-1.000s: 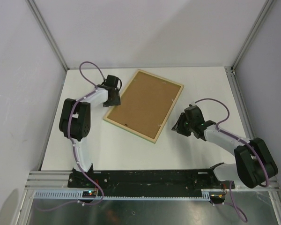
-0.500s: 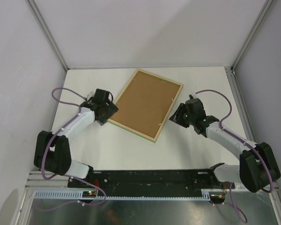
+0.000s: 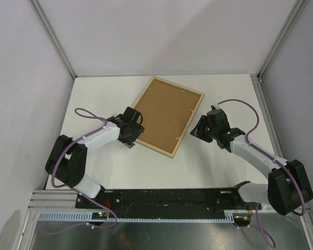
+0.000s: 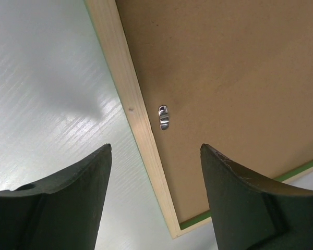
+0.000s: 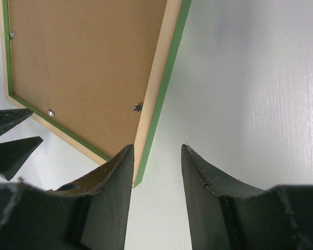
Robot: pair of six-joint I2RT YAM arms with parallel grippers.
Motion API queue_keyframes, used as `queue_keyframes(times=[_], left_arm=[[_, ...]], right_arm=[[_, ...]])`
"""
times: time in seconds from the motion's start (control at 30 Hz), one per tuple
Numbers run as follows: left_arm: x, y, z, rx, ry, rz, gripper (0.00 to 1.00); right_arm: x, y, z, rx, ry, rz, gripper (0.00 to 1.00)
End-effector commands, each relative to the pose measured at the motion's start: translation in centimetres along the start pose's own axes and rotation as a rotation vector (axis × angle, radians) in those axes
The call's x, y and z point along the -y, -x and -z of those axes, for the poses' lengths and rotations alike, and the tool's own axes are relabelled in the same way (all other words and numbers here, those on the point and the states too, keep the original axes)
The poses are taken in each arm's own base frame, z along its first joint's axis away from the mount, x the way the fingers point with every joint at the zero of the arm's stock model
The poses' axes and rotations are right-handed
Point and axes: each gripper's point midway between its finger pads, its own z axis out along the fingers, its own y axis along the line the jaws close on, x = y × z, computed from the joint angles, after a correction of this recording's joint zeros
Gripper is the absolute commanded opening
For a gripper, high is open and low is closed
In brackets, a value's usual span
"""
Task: Put the photo into the frame
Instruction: Press the fastener onto the backboard.
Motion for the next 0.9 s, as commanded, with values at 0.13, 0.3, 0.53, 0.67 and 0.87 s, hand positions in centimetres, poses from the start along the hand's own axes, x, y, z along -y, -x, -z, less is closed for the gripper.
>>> queue_keyframes(times=[0.13,0.3,0.53,0.67,0.87], left_arm=[[-0.7,0.5,-1.8,0.061,0.076,0.080,0.69],[-1.0,0.3,-2.9,0.063,0.120,0.075,0.67],[-1.7,0.1,-3.7,0.071,0.167,0.048,0.58],[-2.4,0.1,-4.3,0.078,0.196,-0.004,0.50],[-2.7,0.7,-5.1,0.090,0.227,-0.160,0.31]], right_arm=[[-1.5,1.5,0.9,0.042,0.033,0.018,0.45],[-1.4,1.3,1.1,0.037,0.032,0.020,0.45],[-1.3,1.4,1.4,0.041,0.032,0.022,0.45],[-1.0,1.5,1.4,0.042,0.028,0.018,0.44],[-0.8,1.8,1.6,0.046,0.031,0.013,0.44]])
